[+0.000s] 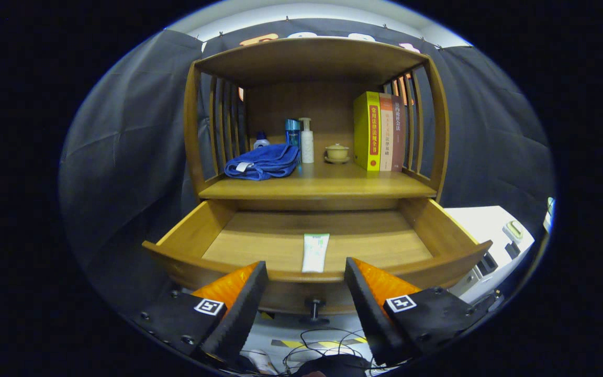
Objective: Pull open the drawer, take out the items inside it, and place them on the countertop above the cabinet.
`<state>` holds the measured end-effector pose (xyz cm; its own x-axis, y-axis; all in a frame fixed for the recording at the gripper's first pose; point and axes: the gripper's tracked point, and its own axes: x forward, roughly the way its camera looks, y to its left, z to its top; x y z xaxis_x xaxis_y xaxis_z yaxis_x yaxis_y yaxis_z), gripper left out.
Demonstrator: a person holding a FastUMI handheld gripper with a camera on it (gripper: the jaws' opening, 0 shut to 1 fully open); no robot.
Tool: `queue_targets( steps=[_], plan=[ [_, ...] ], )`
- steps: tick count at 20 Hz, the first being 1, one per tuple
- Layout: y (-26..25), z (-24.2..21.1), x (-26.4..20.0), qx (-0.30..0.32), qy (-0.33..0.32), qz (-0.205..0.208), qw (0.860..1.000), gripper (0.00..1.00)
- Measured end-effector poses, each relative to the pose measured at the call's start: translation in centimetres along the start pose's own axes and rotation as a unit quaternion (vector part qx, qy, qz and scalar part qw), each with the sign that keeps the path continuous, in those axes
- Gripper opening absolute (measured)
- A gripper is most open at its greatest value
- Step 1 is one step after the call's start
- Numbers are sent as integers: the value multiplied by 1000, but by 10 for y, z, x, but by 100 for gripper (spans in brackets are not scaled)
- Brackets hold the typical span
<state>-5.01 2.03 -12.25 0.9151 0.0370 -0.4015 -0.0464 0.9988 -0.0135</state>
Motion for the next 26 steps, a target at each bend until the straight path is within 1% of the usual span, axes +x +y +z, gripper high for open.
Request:
queue_targets(
  steps=[4, 7, 10, 11, 13, 15, 17, 19, 21, 26],
  plan=[
    [-4, 16, 28, -8, 18, -2, 1000, 97],
    [-11, 19, 53, 7, 37, -7, 999, 97],
    [-16, 18, 78, 11, 73, -11, 997, 97],
    [-16, 20, 84, 13, 86, -7, 996, 98],
    [-8, 32, 95, 36, 103, 7, 994, 97],
    [-17, 46, 105, 26, 117, -5, 993, 97],
    [-20, 54, 117, 19, 135, -9, 991, 97],
    [-19, 54, 126, 32, 150, -9, 988, 97],
    [-19, 44, 135, 40, 179, -8, 983, 97],
    [-21, 9, 150, 26, 247, -11, 969, 97]
  ],
)
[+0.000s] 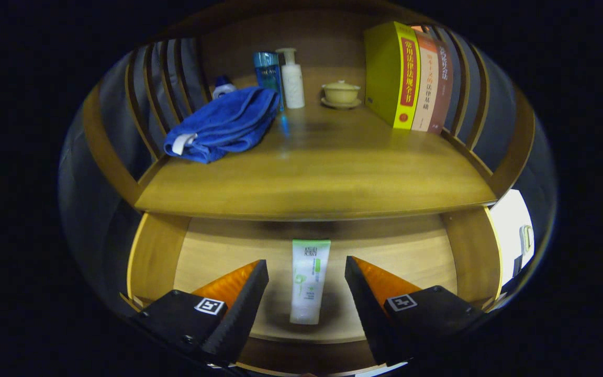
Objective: Pull open the drawer, take out the items inside it, and place them on the countertop above the cabinet.
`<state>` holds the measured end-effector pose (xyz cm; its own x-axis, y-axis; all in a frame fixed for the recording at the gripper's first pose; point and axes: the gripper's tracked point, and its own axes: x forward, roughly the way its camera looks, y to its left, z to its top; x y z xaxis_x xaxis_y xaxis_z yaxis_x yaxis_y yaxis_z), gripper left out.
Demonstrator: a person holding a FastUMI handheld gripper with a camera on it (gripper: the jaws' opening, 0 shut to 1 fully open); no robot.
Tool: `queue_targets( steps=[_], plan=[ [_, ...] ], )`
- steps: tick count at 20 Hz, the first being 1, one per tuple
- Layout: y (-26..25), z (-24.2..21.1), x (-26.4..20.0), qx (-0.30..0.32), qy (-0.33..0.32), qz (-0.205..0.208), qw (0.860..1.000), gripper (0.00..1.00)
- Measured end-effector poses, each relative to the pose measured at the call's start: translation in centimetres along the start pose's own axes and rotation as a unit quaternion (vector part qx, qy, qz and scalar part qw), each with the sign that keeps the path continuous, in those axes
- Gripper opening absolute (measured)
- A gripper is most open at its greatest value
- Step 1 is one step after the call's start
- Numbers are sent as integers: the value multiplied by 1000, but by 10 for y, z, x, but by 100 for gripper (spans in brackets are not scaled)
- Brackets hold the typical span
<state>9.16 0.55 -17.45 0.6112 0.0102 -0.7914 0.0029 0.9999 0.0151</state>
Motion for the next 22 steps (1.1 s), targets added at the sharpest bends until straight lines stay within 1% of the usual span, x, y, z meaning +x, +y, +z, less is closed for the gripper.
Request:
queue_targets(
  steps=[4, 8, 12, 14, 17, 20, 21, 22],
  plan=[
    [-4, -21, 18, 5, 58, -6, 998, 97],
    [-4, -33, 32, 18, 101, -4, 995, 97],
    [0, -48, 42, 10, 147, -7, 989, 97],
    [1, -51, 47, 17, 165, -10, 986, 94],
    [6, -47, 53, 8, 174, -12, 985, 90],
    [8, -33, 56, 4, 174, -16, 985, 60],
    [9, -24, 54, 1, 170, -15, 985, 59],
    [11, -15, 53, 3, 163, -11, 987, 56]
  ],
)
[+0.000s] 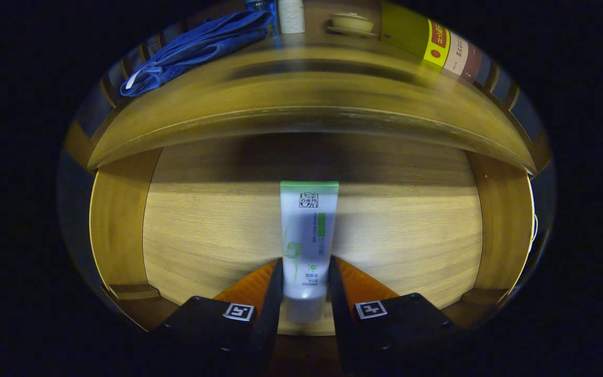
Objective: Pull open the drawer, take out the items inside it, and place them on the countertop above the cabinet.
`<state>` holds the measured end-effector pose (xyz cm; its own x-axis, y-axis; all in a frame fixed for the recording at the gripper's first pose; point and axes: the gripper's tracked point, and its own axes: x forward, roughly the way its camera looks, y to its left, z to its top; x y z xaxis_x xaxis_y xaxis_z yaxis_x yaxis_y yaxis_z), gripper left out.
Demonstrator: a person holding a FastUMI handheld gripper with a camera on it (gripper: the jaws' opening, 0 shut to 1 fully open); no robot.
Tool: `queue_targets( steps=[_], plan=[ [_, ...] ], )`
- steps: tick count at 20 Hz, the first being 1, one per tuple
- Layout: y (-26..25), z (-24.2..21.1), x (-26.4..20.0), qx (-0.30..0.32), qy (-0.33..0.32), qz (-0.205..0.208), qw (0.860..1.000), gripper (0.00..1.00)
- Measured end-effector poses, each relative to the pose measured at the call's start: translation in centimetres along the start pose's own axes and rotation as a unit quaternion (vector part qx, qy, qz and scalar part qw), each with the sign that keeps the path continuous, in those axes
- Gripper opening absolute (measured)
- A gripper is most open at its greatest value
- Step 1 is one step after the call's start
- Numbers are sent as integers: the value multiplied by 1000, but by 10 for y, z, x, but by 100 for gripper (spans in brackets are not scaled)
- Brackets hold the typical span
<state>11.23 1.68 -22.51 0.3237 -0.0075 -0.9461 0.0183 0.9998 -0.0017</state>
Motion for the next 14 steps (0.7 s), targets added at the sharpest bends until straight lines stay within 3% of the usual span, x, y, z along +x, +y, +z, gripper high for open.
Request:
queue_targets(
  steps=[8, 14],
  plan=[
    [27, 90, -74, 5, -78, 45, 996, 53],
    [20, 109, -108, -2, -138, 77, 987, 53]
  ],
)
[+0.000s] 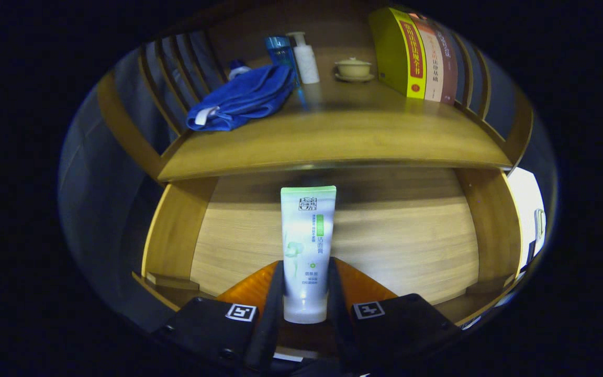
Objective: Pull open the drawer, take out the items inside it, and place them on the countertop above the cabinet.
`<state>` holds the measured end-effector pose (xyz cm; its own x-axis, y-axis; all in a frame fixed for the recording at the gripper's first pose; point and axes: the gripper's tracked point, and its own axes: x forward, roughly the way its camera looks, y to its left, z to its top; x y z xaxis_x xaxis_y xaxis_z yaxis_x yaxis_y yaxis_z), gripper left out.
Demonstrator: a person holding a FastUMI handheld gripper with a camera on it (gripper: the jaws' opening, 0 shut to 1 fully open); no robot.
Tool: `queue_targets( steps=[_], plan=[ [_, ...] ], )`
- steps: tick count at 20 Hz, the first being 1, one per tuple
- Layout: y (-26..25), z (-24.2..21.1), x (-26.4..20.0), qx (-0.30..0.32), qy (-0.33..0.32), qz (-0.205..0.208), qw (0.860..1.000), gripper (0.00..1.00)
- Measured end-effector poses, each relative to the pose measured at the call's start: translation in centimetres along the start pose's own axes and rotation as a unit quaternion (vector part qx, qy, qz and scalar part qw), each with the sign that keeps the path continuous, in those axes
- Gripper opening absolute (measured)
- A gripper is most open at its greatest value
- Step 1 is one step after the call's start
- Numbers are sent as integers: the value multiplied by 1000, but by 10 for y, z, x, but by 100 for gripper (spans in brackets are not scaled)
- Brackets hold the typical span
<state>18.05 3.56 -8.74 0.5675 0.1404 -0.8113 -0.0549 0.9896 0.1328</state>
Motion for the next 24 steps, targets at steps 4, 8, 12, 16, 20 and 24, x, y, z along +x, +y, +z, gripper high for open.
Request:
queue_targets(
  steps=[4, 8, 12, 16, 20, 24],
  plan=[
    [8, 9, -27, -4, -29, 21, 999, 53],
    [10, 47, -58, 9, -76, 28, 997, 53],
    [8, 89, -75, 14, -117, 28, 993, 53],
    [7, 119, -76, 14, -135, 28, 990, 53],
    [0, 141, -53, 25, -136, 22, 990, 53],
    [-20, 162, -13, 31, -137, -9, 990, 53]
  ],
)
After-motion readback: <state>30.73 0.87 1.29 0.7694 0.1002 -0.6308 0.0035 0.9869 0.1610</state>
